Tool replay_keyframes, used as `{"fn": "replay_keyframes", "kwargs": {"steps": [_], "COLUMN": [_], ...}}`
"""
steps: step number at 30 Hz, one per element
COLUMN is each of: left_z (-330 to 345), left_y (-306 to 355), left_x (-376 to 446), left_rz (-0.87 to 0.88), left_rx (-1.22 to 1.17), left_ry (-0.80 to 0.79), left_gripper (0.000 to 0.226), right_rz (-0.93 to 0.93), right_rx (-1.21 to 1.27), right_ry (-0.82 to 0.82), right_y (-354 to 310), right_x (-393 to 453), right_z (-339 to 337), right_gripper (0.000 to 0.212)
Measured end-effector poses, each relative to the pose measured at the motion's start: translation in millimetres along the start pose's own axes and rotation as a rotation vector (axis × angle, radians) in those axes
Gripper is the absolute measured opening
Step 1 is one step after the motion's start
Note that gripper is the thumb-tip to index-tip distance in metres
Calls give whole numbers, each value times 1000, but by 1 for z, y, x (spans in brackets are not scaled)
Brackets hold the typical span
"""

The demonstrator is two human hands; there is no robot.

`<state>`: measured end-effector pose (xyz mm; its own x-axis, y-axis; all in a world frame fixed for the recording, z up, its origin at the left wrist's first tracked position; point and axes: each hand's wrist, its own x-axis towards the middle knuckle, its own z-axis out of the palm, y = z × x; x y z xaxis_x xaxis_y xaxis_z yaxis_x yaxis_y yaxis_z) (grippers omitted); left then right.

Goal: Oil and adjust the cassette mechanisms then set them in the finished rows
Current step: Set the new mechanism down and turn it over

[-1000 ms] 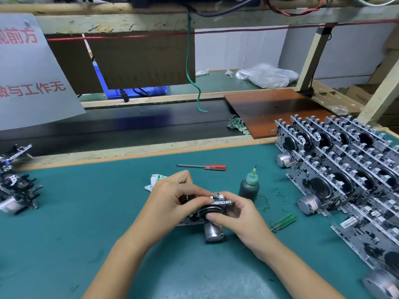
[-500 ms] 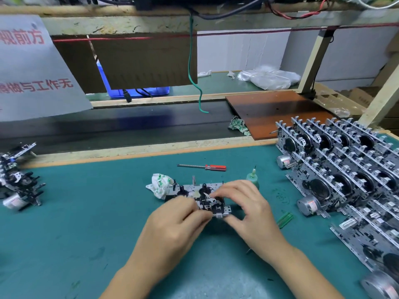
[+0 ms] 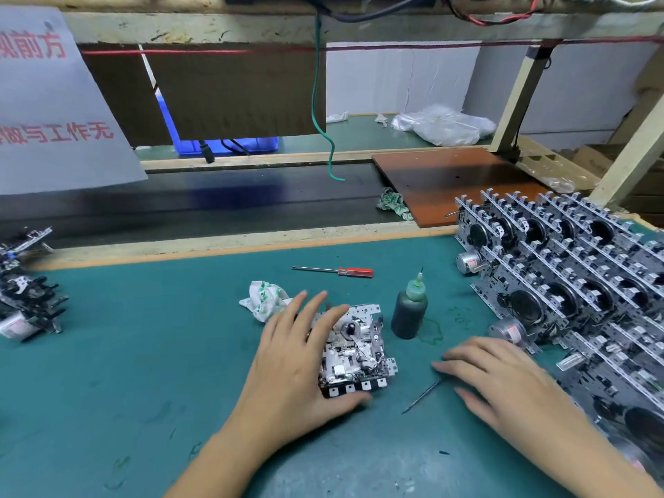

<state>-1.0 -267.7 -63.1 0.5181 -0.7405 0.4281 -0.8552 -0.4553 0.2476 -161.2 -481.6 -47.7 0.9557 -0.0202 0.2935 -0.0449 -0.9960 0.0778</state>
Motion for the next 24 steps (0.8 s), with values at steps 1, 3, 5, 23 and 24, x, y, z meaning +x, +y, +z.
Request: {"fn": "replay_keyframes", "kwargs": {"steps": [1,3,5,23,24], "left_z": [-2,-4,-3,-2,-2], "left_y": [-1,0,1,-5,-5], "left_x": [1,2,0,-1,0], "left_rz": [-8,-14,-9,62,62], "left_rx": [-7,-9,18,156,149], "left_ry": [-11,-15,-11,23,22], "left_gripper": [92,93,94,97,97], "right_rz": [-32,-44,-29,321,320], "right_rx": [-4,0,13,1350,1358], "right_ry": [4,-18,-49,-309,-335], "right_y": [2,4,8,-16,-17], "right_x": [2,4,3,45,45], "right_z": [1,2,5,10,11], "right_gripper": [43,36,35,36,35]}}
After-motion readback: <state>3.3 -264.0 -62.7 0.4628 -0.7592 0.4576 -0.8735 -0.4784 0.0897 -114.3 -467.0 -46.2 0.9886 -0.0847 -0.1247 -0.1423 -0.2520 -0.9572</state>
